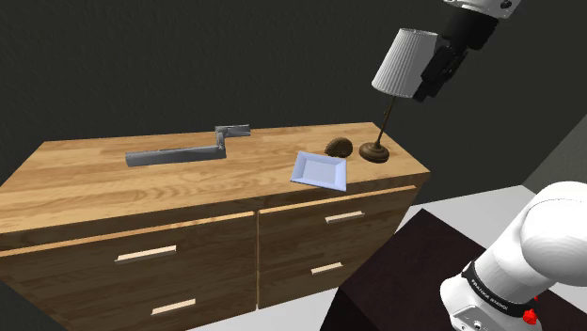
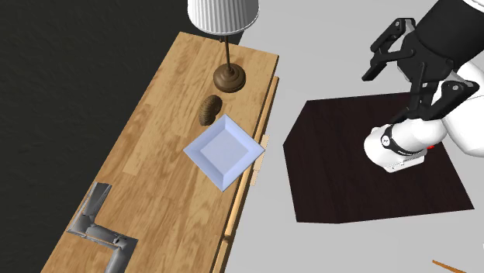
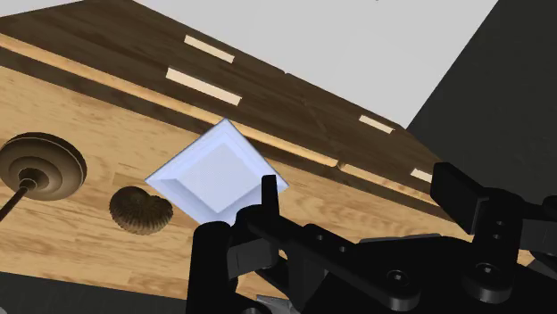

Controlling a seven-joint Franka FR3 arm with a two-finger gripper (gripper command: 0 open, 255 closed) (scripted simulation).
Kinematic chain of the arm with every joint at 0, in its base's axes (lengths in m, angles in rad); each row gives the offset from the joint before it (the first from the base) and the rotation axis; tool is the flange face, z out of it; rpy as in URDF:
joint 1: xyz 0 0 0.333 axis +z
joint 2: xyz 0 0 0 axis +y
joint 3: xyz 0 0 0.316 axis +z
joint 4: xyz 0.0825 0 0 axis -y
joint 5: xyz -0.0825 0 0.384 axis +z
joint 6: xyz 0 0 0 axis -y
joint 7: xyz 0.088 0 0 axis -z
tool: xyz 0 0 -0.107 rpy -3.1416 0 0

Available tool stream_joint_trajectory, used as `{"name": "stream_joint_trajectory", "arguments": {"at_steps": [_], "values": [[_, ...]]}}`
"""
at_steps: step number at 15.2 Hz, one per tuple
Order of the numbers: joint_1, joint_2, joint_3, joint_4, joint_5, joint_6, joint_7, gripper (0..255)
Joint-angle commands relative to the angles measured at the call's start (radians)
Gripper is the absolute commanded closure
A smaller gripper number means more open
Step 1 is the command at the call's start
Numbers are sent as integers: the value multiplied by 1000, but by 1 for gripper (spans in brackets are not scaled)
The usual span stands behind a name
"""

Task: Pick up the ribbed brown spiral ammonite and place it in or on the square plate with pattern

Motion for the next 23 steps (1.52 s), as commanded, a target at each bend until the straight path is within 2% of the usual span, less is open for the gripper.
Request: {"name": "stream_joint_trajectory", "arguments": {"at_steps": [1, 7, 13, 18, 23], "values": [[0, 0, 0, 0, 0, 0, 0, 0], [1, 110, -122, -45, -46, 124, -191, 0], [14, 276, -242, -32, -64, 245, -385, 0], [34, 451, -335, 24, -42, 331, -554, 0], [54, 653, -415, 119, 25, 391, -736, 0]]}}
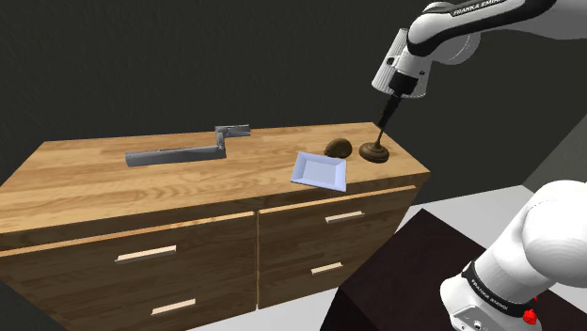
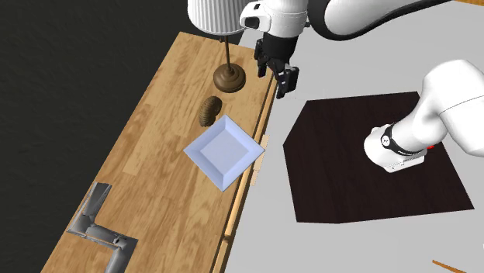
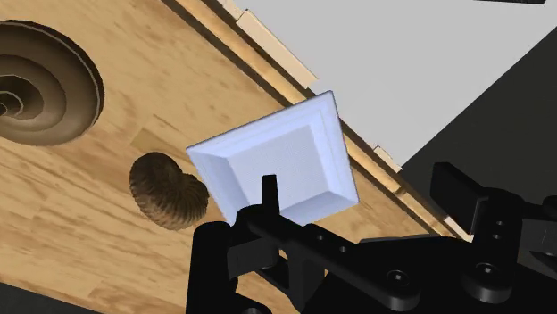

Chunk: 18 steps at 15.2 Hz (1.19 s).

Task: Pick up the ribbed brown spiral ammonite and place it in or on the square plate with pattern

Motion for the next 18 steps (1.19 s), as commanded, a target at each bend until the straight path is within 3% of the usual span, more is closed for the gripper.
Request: {"name": "stream_joint_trajectory", "arguments": {"at_steps": [1, 8, 18], "values": [[5, 81, -27, 45, 33, 14, -76, 0], [-28, 399, -61, 256, 190, 24, -328, 0], [-176, 852, 16, 701, 328, -64, -543, 0]]}}
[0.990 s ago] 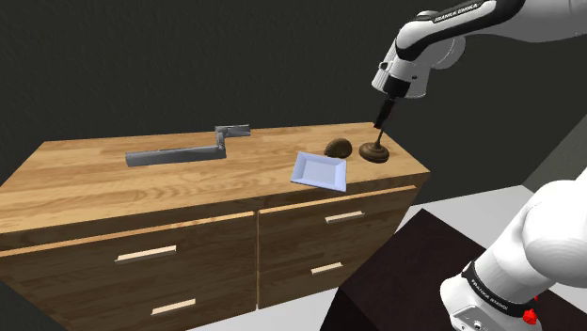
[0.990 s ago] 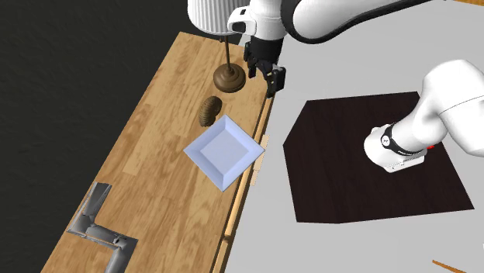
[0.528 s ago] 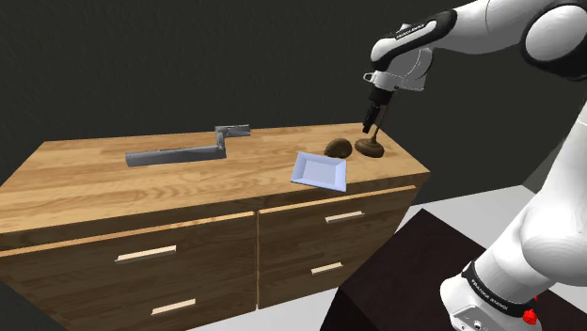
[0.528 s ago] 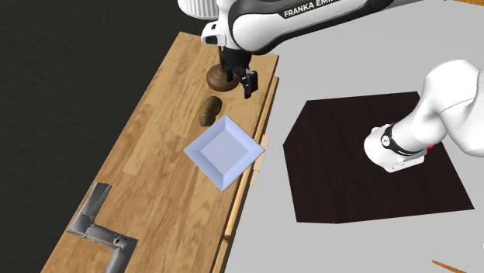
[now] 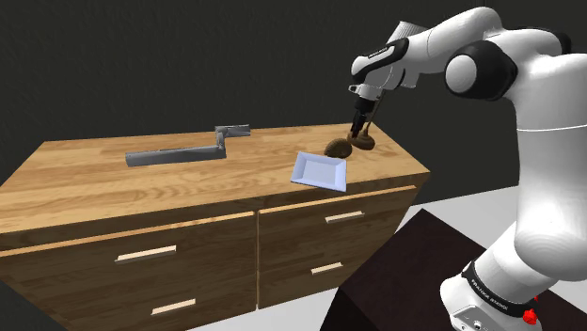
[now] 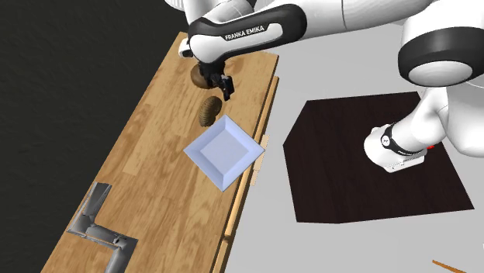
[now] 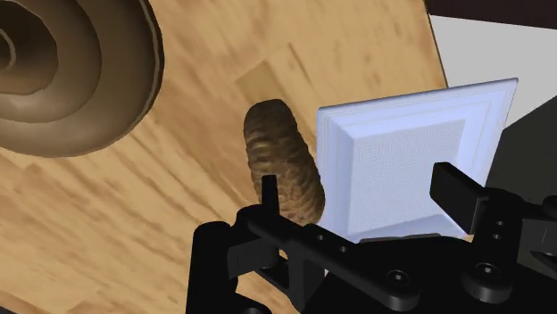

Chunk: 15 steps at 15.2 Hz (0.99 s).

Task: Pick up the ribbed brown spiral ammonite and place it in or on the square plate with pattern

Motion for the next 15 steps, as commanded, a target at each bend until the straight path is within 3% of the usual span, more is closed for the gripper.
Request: {"name": "stream_joint_trajectory", "arguments": {"at_steps": [1, 3, 15], "values": [[-34, 95, 19, 111, 15, -28, -29, 0], [-63, 176, 37, 215, 21, -56, -43, 0], [-53, 209, 51, 170, 39, 21, -56, 0]]}}
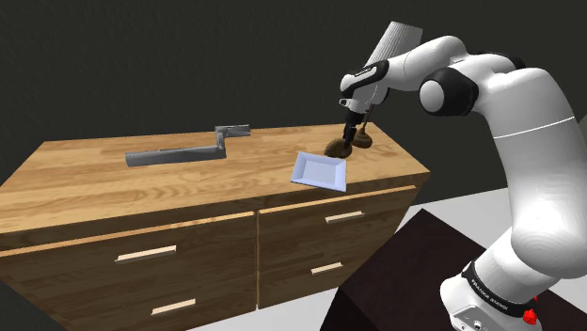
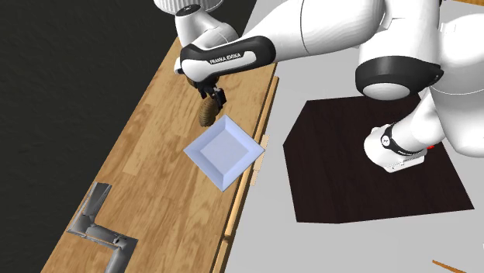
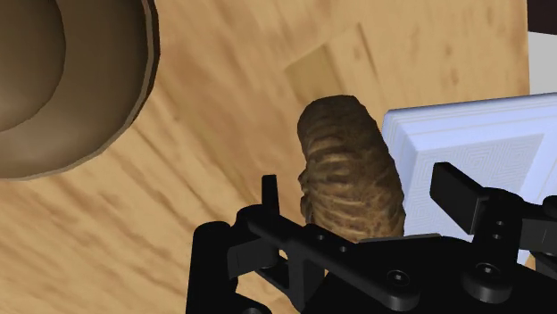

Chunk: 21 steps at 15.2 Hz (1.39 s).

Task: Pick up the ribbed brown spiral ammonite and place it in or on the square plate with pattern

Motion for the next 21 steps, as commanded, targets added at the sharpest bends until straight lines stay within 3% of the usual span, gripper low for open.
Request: {"name": "stream_joint_trajectory", "arguments": {"at_steps": [1, 3, 4, 13, 21], "values": [[-1, 0, 0, -2, 0, 1, 0, 0], [-1, 0, 0, -2, 0, 1, 0, 0], [-1, 0, 0, -1, 0, 1, 0, 255], [-1, 0, 0, -2, 0, 1, 0, 255], [5, -57, -15, 12, -21, -66, 21, 255]]}}
